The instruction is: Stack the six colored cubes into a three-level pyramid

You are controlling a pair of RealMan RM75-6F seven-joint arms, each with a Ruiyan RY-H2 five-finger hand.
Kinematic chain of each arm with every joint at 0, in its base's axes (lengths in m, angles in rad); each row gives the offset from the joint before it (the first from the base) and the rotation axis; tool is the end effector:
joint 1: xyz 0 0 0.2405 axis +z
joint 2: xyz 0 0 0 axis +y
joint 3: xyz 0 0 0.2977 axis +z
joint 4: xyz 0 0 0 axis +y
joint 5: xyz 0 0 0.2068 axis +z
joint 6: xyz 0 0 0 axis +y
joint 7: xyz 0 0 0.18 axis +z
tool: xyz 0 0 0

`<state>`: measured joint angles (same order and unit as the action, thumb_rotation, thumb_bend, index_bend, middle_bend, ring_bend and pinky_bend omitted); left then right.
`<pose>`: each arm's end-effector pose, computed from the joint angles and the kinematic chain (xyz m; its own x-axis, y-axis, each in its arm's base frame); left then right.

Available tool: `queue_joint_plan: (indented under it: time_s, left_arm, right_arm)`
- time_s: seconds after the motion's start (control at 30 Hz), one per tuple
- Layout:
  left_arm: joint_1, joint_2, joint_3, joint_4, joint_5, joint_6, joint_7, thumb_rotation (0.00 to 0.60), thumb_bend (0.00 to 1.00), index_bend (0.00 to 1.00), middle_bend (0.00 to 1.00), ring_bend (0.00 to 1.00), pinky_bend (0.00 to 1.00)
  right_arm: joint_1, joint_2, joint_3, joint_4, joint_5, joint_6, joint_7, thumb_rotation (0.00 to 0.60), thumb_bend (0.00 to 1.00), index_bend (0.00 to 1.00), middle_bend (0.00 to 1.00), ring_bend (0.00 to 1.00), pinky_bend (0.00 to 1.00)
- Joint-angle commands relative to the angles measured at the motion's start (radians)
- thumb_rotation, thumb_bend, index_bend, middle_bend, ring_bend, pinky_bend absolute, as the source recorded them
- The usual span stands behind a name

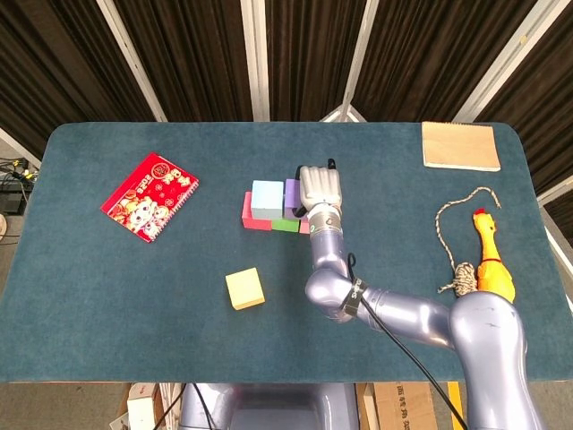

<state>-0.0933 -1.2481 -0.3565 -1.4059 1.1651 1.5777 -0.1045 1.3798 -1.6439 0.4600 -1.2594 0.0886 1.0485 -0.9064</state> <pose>-0.3968 0.2598 0.2527 0.3204 -0.4239 0.8471 0.9326 0.2981 -0.2036 -0.0084 -0.5272 -0.0146 0.3448 -0.3306 0.8785 -0.9254 0.0370 0.3772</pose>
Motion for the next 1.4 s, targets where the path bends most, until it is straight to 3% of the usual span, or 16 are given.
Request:
queue_joint_plan:
  time_s: [0.03,1.4]
  left_arm:
    - [0.0,0.0,0.0,0.001,0.0,0.0,0.0,0.6,0.32,0.16,0.1,0.01,0.0]
    - [0.003,0.0,0.002,-0.004,0.0,0.003,0.005,0.6,0.32,0.16,0.1,0.01,0.0]
  right_arm:
    - [-0.004,-0.006,0.0,0.007,-0.011,0.0,0.0,0.6,0.39,0.39,0.5,0.31,0.0]
    - [-0.044,-0.029,0.05,0.001,-0.047,-0.001,-0.032,0.6,0.39,0.39,0.48,0.3,0.0]
